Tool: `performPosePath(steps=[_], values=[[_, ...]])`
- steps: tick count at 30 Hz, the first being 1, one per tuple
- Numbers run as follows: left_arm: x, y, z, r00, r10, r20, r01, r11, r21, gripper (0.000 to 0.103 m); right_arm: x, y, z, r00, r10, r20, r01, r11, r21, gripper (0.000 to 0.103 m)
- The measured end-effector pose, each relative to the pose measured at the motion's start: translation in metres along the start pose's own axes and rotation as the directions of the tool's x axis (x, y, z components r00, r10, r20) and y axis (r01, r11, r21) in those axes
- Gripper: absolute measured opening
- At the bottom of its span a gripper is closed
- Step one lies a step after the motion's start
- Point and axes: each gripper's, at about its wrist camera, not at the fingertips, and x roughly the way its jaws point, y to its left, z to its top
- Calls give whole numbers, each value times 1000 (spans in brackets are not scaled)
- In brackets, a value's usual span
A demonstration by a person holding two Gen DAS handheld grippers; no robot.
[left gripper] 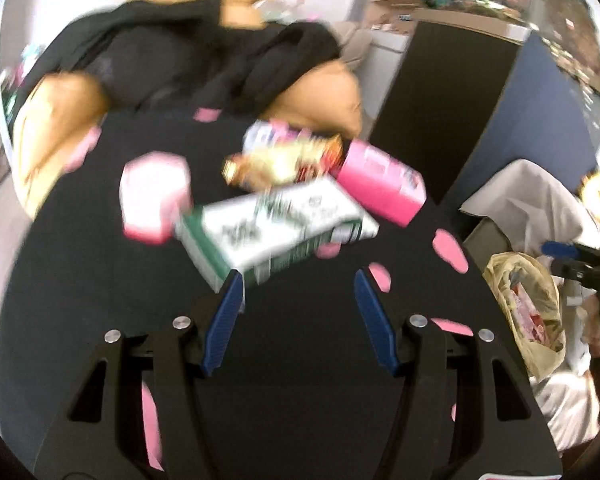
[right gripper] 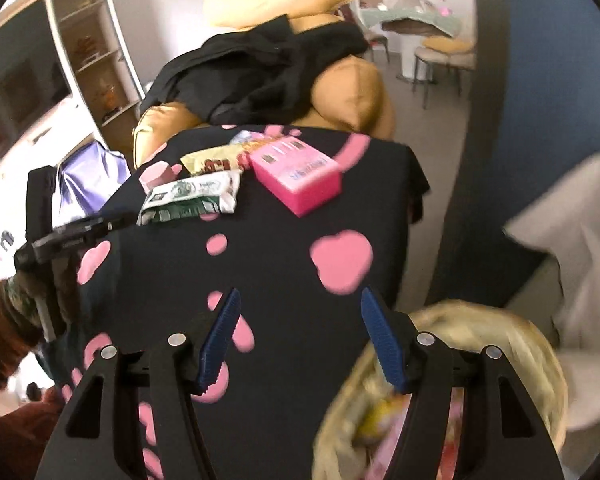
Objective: Collect trash
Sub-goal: 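Return both grippers to the snacks on the table, then grasp the gold wrapper with the left gripper while the right grasps the pink cartoon tissue pack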
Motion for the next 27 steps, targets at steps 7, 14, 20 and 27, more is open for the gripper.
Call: performPosePath(steps=[7,14,20,27], values=[[42,-12,72,999,-33,-2,32,959,280,55,44,9,45,990,-91,106,97,994,-51,60],[125,-24,100,987,87,-137,-17,895,446,55,81,-15,74,998,3,62,-5,999,34,60],[139,-24,105,977,124,-172,-41,906,422,30,99,-12,76,1000,-12,22,12,1000,1,60],[44,4,102,997,34,-65,-22,985,170,26,116,10,107,998,15,53,-13,999,-37,60]])
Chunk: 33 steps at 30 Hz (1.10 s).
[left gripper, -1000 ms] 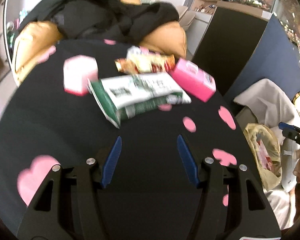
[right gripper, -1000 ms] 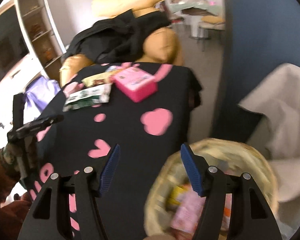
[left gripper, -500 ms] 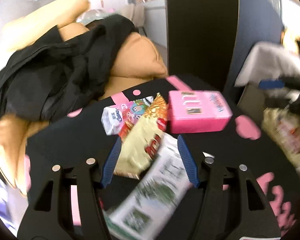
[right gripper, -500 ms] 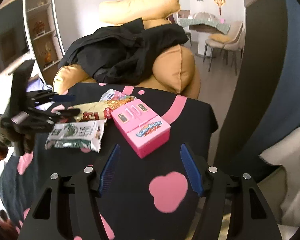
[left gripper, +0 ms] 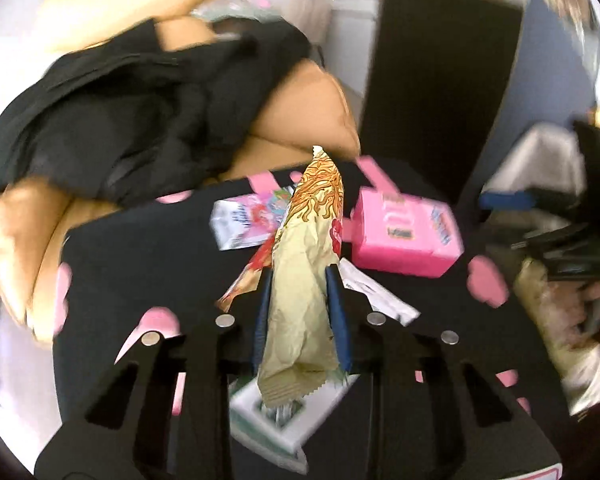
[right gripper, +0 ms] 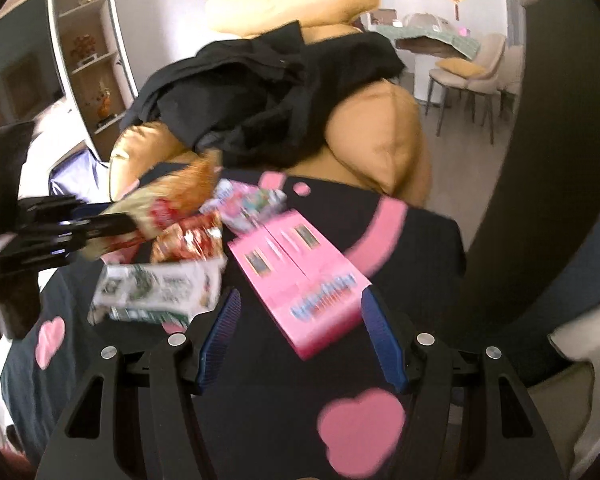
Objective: Collect trash
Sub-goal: 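Grasp the gold wrapper with the left gripper while the right grasps the pink cartoon tissue pack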
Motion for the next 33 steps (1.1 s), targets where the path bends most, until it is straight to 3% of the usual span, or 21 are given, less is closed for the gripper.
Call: performPosePath(steps=[3,6,11,17,21,27,29,31,32,33], values=[[-35,25,-14,998,8,59,0,992,-127,26,17,21,20,1000,27,4,-27,1000,-16,60],[-53,49,-33,996,55,68,-38,973,-228,26,44,44,45,999,47,-6,-47,999,-23,60],[-63,76,-62,992,100,72,-72,944,-322,26,98,65,78,998,-26,-50,27,999,26,60],[-59,98,-82,994,81,76,-45,921,-387,26,157,60,97,983,-135,-123,150,982,117,59],[-60,105,-89,994,66,91,-25,919,-393,27,187,47,97,971,-69,-227,110,979,172,59],[-59,112,-98,993,52,104,-2,902,-432,27,198,65,90,952,-112,-285,122,992,17,59],[-59,110,-99,994,49,102,1,899,-437,27,196,68,88,954,-116,-277,120,993,-3,54],[-59,108,-100,994,47,101,2,901,-434,27,193,71,87,957,-87,-278,89,996,-5,26],[-59,107,-99,994,47,101,2,901,-433,27,191,74,86,954,-111,-278,108,994,-27,19],[-60,106,-99,994,48,102,1,901,-433,27,190,77,85,953,-120,-279,111,993,-47,4]])
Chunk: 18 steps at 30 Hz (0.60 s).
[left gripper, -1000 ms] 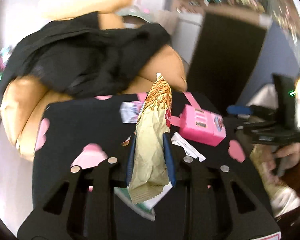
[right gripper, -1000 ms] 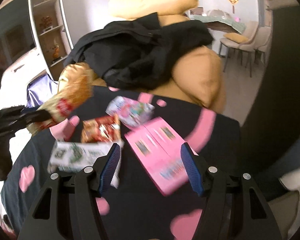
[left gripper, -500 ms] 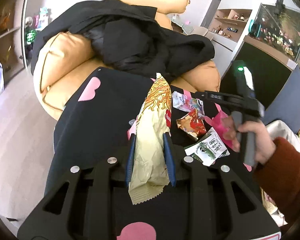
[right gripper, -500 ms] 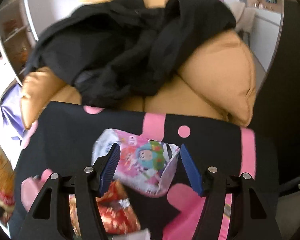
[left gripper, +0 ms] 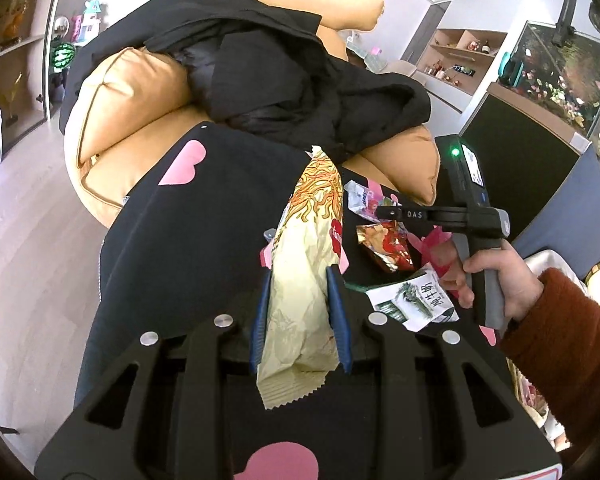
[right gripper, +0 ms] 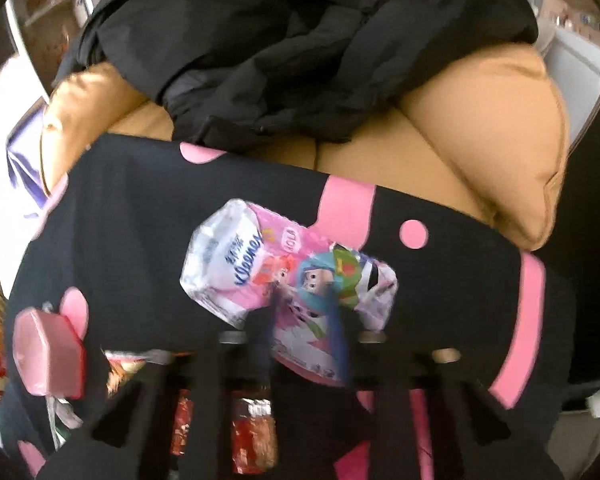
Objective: Collect trash
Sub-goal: 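Grasp the gold wrapper with the left gripper while the right grasps the pink cartoon tissue pack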
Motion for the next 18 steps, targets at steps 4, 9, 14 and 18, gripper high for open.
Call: performPosePath(steps=[4,9,14,18], values=[[-3,-2,-1,1000,1,3,-1,1000,-4,27,-19,12,-11,999,7,37,-4,998,-69,4],[-4,-6,-4,1000,-6,-5,5,1000,-19,27,-51,2,-14,994,87,71,-86,996,-21,4],[-6,-8,-3,1000,-3,1,3,1000,-15,27,-45,-26,-1,997,62,52,-67,994,86,36],[-1,-5,-2,1000,-9,3,10,1000,-27,27,-29,-33,4,996,60,59,-69,983,173,48]])
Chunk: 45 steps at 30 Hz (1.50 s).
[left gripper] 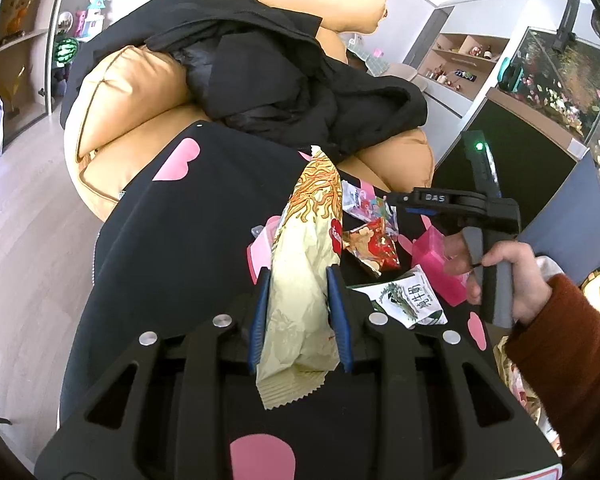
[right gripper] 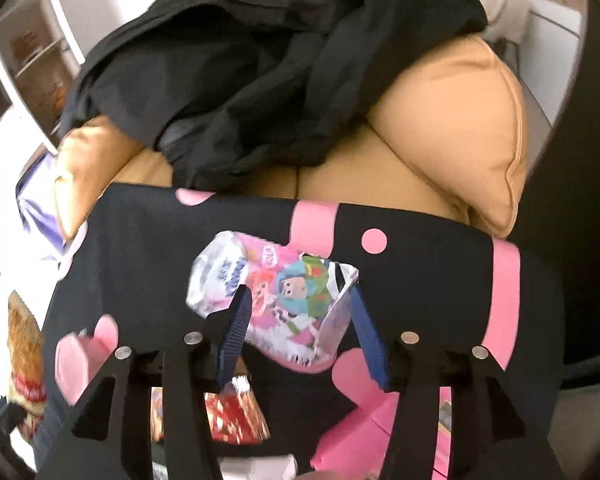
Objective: Collect trash
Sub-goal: 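Grasp the gold wrapper with the left gripper while the right grasps the pink cartoon tissue pack, then carry the gold wrapper with the left gripper over the bin while the right carries the tissue pack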
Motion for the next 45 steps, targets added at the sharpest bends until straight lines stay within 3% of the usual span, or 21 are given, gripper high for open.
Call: performPosePath(steps=[5,8,10,14,21,29,39,45], values=[[4,6,1,1000,-1,-7,1,1000,-9,27,24,-8,3,994,-107,-38,109,993,54,46],[4,10,0,1000,-3,-3,3,1000,-21,27,30,-16,3,995,-88,-51,90,995,51,35],[6,10,0,1000,-4,-4,4,1000,-26,27,30,-15,2,996,-74,-58,76,997,23,15],[6,7,-1,1000,-1,-4,1,1000,-23,27,11,-8,-6,999,-45,-15,44,999,-26,11],[-9,-9,0,1000,2,25,-2,1000,-5,27,-63,10,-25,994,-2,110,14,994,-109,10],[-37,-53,1,997,-19,70,15,999,51,27,-158,10,-52,973,17,231,23,985,-170,10],[-63,-124,4,993,-64,97,48,986,161,27,-260,-31,-99,930,-21,368,86,983,-160,10],[-68,-181,-7,988,-137,74,116,965,236,27,-317,-70,-138,896,-78,437,144,982,-122,10]])
